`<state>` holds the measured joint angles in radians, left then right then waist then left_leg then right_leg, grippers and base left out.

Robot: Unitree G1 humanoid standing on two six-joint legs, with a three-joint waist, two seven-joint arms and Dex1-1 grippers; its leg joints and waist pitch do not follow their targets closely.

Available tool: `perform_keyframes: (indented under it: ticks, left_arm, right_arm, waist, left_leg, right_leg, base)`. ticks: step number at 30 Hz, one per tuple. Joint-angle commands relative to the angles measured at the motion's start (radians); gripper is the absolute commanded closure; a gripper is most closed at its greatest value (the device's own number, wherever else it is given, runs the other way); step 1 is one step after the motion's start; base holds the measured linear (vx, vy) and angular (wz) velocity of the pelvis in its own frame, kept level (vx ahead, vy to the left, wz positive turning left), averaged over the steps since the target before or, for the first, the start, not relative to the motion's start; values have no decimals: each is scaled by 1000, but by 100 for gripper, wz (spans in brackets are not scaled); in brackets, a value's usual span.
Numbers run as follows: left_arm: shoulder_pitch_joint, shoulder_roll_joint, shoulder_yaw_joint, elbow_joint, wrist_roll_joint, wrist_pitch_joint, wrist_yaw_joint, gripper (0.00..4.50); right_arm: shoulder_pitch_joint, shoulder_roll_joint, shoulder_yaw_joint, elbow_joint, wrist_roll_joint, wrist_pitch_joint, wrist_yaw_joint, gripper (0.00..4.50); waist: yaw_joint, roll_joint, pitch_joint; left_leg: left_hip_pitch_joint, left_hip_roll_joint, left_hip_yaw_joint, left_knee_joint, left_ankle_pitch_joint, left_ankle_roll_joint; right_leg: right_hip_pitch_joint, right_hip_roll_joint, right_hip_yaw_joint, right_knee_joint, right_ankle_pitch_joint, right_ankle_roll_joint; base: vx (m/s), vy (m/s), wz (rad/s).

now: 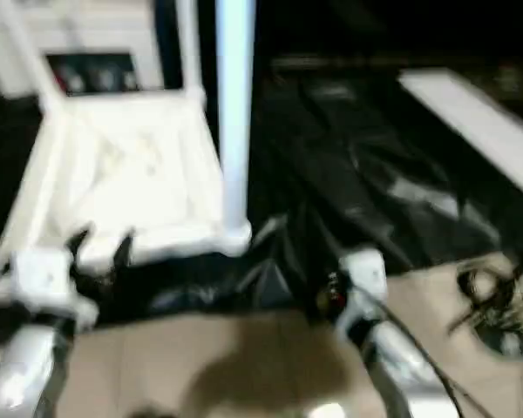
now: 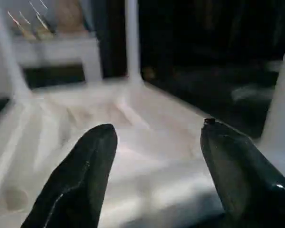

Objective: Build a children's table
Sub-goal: Rotate leg to tighten

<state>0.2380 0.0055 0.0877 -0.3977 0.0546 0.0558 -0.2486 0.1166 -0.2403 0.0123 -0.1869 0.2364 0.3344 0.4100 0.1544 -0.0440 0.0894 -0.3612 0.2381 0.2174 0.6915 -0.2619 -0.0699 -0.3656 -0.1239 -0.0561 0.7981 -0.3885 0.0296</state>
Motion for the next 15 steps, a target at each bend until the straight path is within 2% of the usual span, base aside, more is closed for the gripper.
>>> perform_keyframes:
  ticks: [1, 2, 3, 4, 5, 6, 7, 8, 9, 10, 11, 12, 13, 14, 15]
  left_arm:
    - [9, 13, 3, 3, 21, -3, 26, 128]
    - [12, 10, 6, 2, 21, -8, 35, 128]
    - [12, 7, 8, 2, 21, -10, 40, 128]
    - [15, 1, 15, -2, 17, 0, 47, 128]
    - [15, 0, 16, -2, 18, 1, 48, 128]
    - [15, 2, 20, -1, 15, -6, 53, 128]
    - [14, 4, 22, 0, 12, -7, 58, 128]
    - [14, 5, 25, 1, 11, -2, 63, 128]
    - [15, 6, 28, 0, 11, 6, 70, 128]
    - [13, 5, 35, 4, 13, 10, 79, 128]
    - [13, 5, 37, 6, 9, 8, 81, 128]
    - [12, 7, 43, 11, 13, 3, 96, 128]
    - [13, 7, 46, 12, 10, 2, 100, 128]
    - [17, 8, 50, 12, 11, -1, 105, 128]
    - [19, 9, 51, 11, 10, -3, 106, 128]
  right_arm:
    - [-28, 3, 45, -7, -27, -28, 9, 1]
    - [-37, 5, 54, 1, -28, -28, 15, 1]
    - [-43, 7, 58, 8, -26, -26, 18, 1]
    - [-56, 9, 65, 21, -33, -32, 24, 1]
    - [-58, 10, 64, 22, -32, -32, 23, 1]
    - [-67, 18, 58, 28, -29, -33, 21, 1]
    - [-70, 23, 51, 30, -20, -29, 21, 1]
    - [-72, 28, 45, 31, -11, -25, 22, 1]
    - [-73, 31, 39, 33, 1, -22, 23, 1]
    - [-77, 21, 49, 38, -7, -31, 31, 1]
    - [-78, 15, 57, 40, -12, -37, 41, 1]
    - [-79, -4, 81, 47, -23, -55, 71, 1]
    - [-79, -7, 86, 49, -21, -57, 80, 1]
    - [-78, -9, 92, 50, -16, -59, 90, 1]
    - [-78, -9, 94, 50, -14, -58, 94, 1]
  waist:
    - [18, 3, -37]
    - [14, 3, -51]
    - [5, 43, -62]
    - [-29, 78, -66]
    - [-40, 95, -75]
    - [-74, 107, -81]
    - [-73, 101, -74]
    - [-77, 86, -65]
    - [-68, 81, -59]
    - [-58, 41, -44]
    - [-47, 21, -43]
    - [9, -8, -51]
    - [12, -17, -44]
    - [18, -15, -51]
    - [15, -6, -55]
  left_leg:
    - [-85, -25, -131, -63, 68, 26]
    - [-100, -45, -143, -102, 133, 38]
    - [-59, -42, -172, -131, 58, 37]
    - [-55, -40, -262, -172, -22, 81]
    - [-7, -18, -309, -183, -56, 131]
    - [24, 22, -395, -211, -83, 228]
    - [27, 3, -438, -223, -82, 246]
    - [25, 46, -388, -221, -100, 243]
    - [8, 27, -371, -232, -112, 253]
    - [-28, -36, -314, -201, -138, 255]
    - [-61, -86, -266, -145, -121, 210]
    - [-55, -108, -162, -51, 33, 67]
    - [-64, -100, -156, -72, 68, 59]
    - [-55, -83, -146, -113, 86, 50]
    - [-40, -66, -145, -128, 78, 49]
  right_leg:
    - [37, -112, 85, -247, -413, 44]
    - [57, -46, -17, -213, -173, -14]
    - [49, 11, -55, -192, -55, -64]
    - [62, 70, -84, -153, 56, -158]
    - [36, 87, -78, -129, 24, -212]
    - [8, 98, -51, -65, -66, -248]
    - [-14, 104, -25, -52, -101, -229]
    - [-18, 71, 21, -65, -11, -183]
    - [-5, 59, 37, -90, 17, -186]
    - [7, 7, 85, -200, 68, -288]
    - [35, -32, 108, -258, 30, -341]
    - [73, -73, 137, -308, -257, -107]
    - [77, -62, 134, -298, -243, -14]
    - [84, -27, 115, -274, -96, 82]
    - [80, -18, 102, -266, 3, 89]
  base:
    - [39, 18, -29]
    - [39, 18, -29]
    - [76, 44, 7]
    - [60, 6, 53]
    - [60, 6, 53]
    - [40, -43, 61]
    - [19, -82, 51]
    - [19, -82, 51]
    - [22, -150, 35]
    - [-7, -179, 17]
    - [10, -272, 13]
    - [1, -175, 2]
    - [15, -157, -9]
    - [-2, -64, -5]
    - [8, -103, -1]
